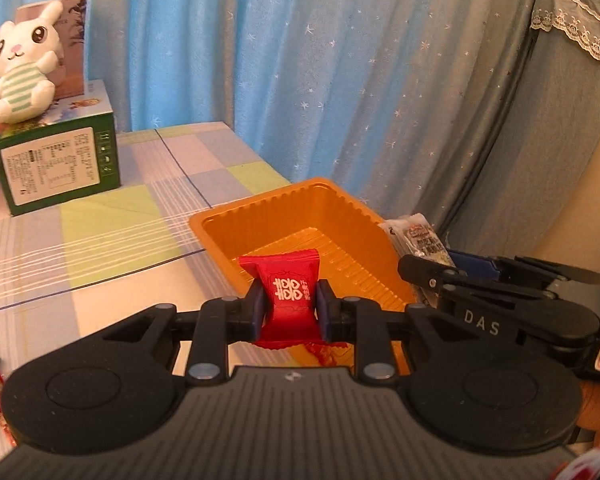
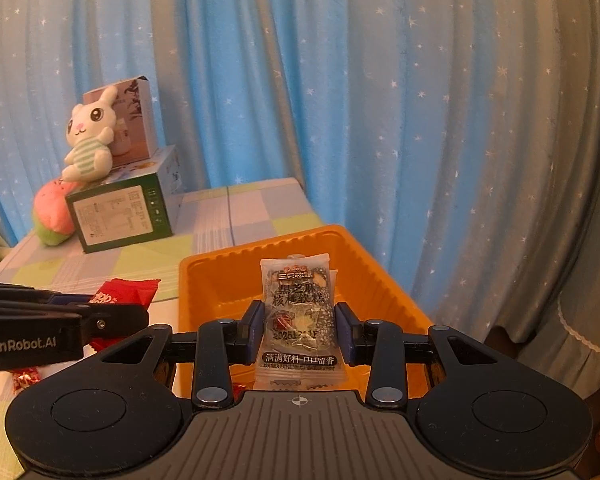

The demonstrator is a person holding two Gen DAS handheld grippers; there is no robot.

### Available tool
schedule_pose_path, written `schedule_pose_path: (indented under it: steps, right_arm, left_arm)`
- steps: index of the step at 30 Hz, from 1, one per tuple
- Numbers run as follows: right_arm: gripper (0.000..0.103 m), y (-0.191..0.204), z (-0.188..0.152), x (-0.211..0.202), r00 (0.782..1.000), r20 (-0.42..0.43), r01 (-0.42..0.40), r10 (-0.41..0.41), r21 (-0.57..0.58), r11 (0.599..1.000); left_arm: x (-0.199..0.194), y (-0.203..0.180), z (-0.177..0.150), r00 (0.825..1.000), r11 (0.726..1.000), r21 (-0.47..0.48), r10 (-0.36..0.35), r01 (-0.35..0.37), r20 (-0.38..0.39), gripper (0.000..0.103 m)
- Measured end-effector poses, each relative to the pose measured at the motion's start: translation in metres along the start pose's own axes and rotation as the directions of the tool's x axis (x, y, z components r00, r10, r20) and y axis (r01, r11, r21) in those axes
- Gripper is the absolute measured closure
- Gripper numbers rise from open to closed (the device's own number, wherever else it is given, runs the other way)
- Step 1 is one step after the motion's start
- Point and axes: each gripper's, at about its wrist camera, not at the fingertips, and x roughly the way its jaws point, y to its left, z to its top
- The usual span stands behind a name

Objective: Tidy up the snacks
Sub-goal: 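Carry both candies over the orange tray and open both grippers, then withdraw both grippers from the tray back toward the candies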

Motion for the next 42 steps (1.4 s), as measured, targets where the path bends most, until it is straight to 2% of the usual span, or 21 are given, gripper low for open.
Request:
schedule_pose_path:
  steps: [9, 22, 24, 32, 42]
  right_arm:
    - [0.065, -0.025, -0.003, 0.009, 0.998, -0.043, 0.056, -0.052, 0.084, 0.995]
    - [0.065, -0.04, -0.005, 0.018, 0.994, -0.087, 0.079, -0.067, 0.132, 0.988]
    - [0.065, -0.041, -0.006, 0.019, 0.994, -0.091, 0.078, -0.066, 0.137, 0.987]
    - [0.065, -0.045, -0.006, 0.019, 0.995, -0.092, 0.063, -0.049, 0.166, 0.984]
    - [0.065, -0.039, -0.004, 0.017, 0.997, -0.071, 0.02, -0.007, 0.183, 0.983]
  left_arm:
    - [0.024, -0.011, 0.011, 1.0, 0.999, 0.043, -0.026, 0.026, -0.002, 0.08]
    - [0.058, -0.016, 0.013, 0.997, 0.997, 0.032, -0.069, 0.07, -0.04, 0.079]
    - [0.06, -0.015, 0.012, 0.997, 0.997, 0.024, -0.072, 0.073, -0.036, 0.071]
    - [0.055, 0.005, 0.011, 0.999, 1.0, -0.007, 0.016, -0.016, -0.051, 0.07]
    - [0.036, 0.026, 0.007, 0.998, 0.998, -0.014, 0.055, -0.055, -0.033, 0.069]
